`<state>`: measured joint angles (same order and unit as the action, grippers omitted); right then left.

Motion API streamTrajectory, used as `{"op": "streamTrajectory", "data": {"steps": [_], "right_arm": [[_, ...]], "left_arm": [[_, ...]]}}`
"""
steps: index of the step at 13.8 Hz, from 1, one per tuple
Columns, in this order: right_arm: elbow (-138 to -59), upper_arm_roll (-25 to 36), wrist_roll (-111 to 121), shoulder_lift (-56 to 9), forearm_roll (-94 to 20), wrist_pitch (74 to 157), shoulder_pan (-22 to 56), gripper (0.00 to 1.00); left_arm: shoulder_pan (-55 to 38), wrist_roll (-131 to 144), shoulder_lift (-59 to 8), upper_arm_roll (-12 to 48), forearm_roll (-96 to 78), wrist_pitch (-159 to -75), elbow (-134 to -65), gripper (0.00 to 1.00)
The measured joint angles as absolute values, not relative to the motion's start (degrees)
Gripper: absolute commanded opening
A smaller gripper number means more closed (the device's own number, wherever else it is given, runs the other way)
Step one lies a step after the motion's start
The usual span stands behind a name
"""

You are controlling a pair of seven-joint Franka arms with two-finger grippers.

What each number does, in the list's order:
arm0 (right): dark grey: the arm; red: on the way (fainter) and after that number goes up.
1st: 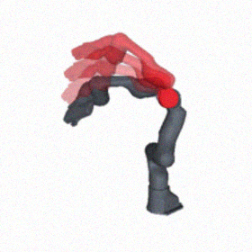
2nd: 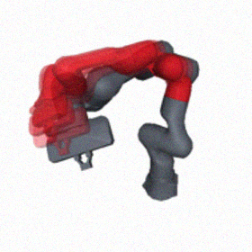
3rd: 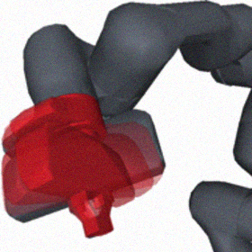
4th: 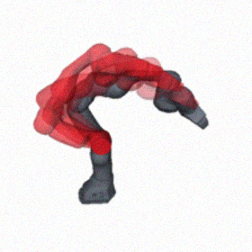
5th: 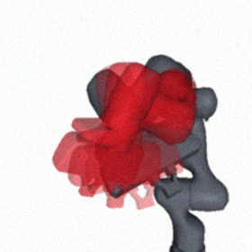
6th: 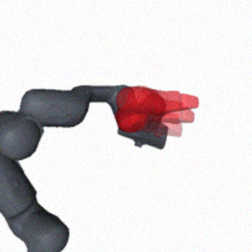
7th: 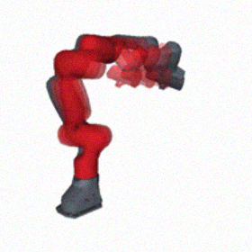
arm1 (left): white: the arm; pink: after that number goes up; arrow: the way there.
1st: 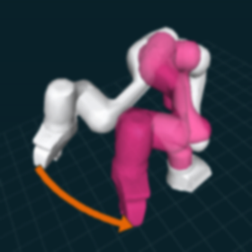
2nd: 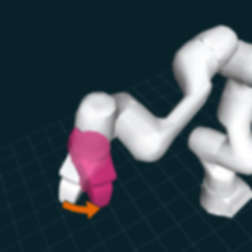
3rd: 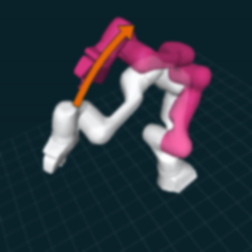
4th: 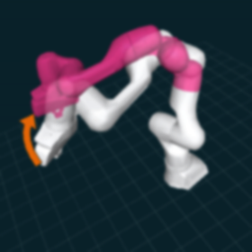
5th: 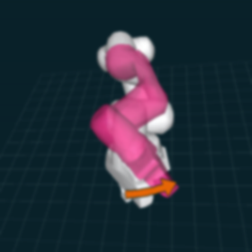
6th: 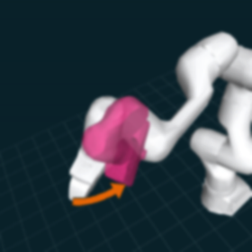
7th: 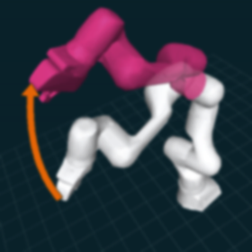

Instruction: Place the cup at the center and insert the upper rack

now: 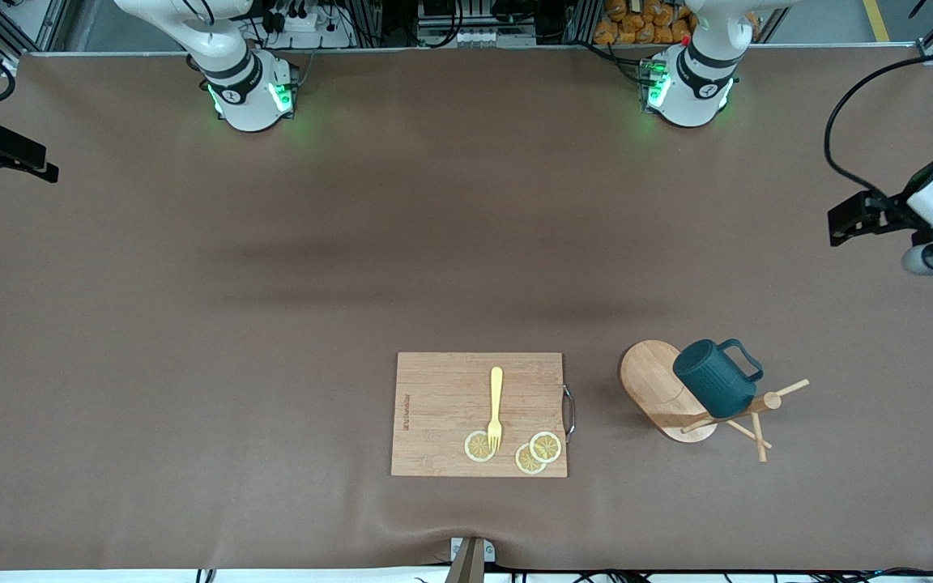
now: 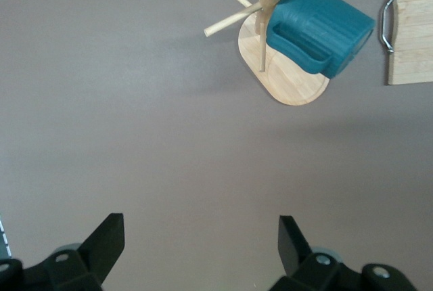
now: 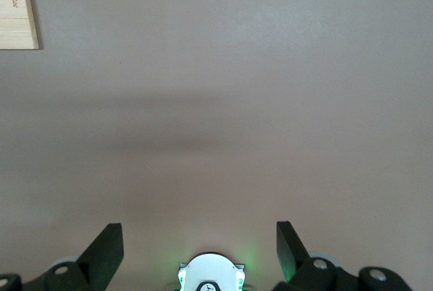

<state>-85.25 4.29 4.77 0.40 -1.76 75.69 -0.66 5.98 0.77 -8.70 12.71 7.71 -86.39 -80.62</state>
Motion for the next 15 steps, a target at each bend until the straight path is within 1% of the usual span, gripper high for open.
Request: {"op": "streamTrajectory", "data": {"steps": [2,4,8,13,15], "right_arm": [[-85.3,4.3,4.8,0.4,-1.8,75.7,-0.7,1.0],[-85.3,4.3,4.7,0.4,-1.8,75.7,-0.7,1.0],[-85.3,4.3,4.5,0.4,-1.8,75.7,-0.7,1.0],[-85.3,4.2,4.5,0.4,-1.8,75.7,-0.7,1.0],[-85.2,4.1,4.5,0.4,-1.8,75.7,-0.6,1.0]], "left_arm": [[3.0,0.4,-5.5,8.4,7.7,-89.2,-86.4,1.0],[2.3,-2.0,-3.3,5.7,7.6,-89.8,-88.8,1.0],[2.3,-2.9,-1.5,4.8,7.5,-89.8,-89.1,1.0],[2.2,-3.0,-1.7,4.9,7.5,-89.7,-88.6,1.0],[2.0,-3.0,-1.8,5.0,7.5,-89.7,-87.1,1.0]]}}
